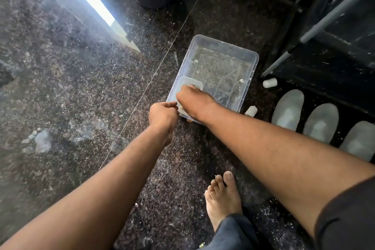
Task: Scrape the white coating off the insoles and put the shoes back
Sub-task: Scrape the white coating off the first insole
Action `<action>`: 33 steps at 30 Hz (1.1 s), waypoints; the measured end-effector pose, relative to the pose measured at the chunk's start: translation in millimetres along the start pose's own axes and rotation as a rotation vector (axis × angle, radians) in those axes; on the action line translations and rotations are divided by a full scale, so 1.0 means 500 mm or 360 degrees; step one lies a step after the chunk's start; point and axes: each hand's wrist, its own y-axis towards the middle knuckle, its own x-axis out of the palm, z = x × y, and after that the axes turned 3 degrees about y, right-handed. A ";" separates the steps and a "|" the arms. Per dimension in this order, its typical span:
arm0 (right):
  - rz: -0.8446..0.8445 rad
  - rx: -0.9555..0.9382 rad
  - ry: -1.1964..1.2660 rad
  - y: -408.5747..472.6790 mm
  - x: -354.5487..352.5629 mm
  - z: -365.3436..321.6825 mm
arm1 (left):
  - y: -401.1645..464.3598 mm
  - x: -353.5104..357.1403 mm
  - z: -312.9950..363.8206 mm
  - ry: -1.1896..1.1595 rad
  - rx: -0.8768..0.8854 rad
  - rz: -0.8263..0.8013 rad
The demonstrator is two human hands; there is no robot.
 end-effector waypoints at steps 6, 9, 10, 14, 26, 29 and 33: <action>0.0018 -0.0037 -0.0023 0.013 0.011 -0.004 | 0.012 0.000 0.001 0.0002 0.0052 0.0040; 0.0047 0.0006 0.0041 0.017 0.015 -0.008 | 0.006 -0.002 0.002 -0.0008 0.0077 0.0029; 0.0062 0.0019 0.0061 0.018 0.018 -0.008 | 0.007 -0.003 0.001 -0.0002 0.0074 0.0012; 0.0094 0.0057 0.0177 0.015 0.024 -0.010 | -0.002 -0.010 0.004 0.0014 0.0083 0.0006; 0.0623 -0.0075 0.0427 -0.075 -0.048 0.039 | -0.089 0.019 0.089 0.0203 0.0504 0.0083; 0.0700 -0.0013 0.0468 -0.115 -0.043 0.092 | -0.128 0.066 0.101 0.0299 0.0598 -0.0009; 0.0693 0.0094 0.0685 -0.203 -0.056 0.168 | -0.178 0.145 0.095 0.0454 0.0674 -0.0152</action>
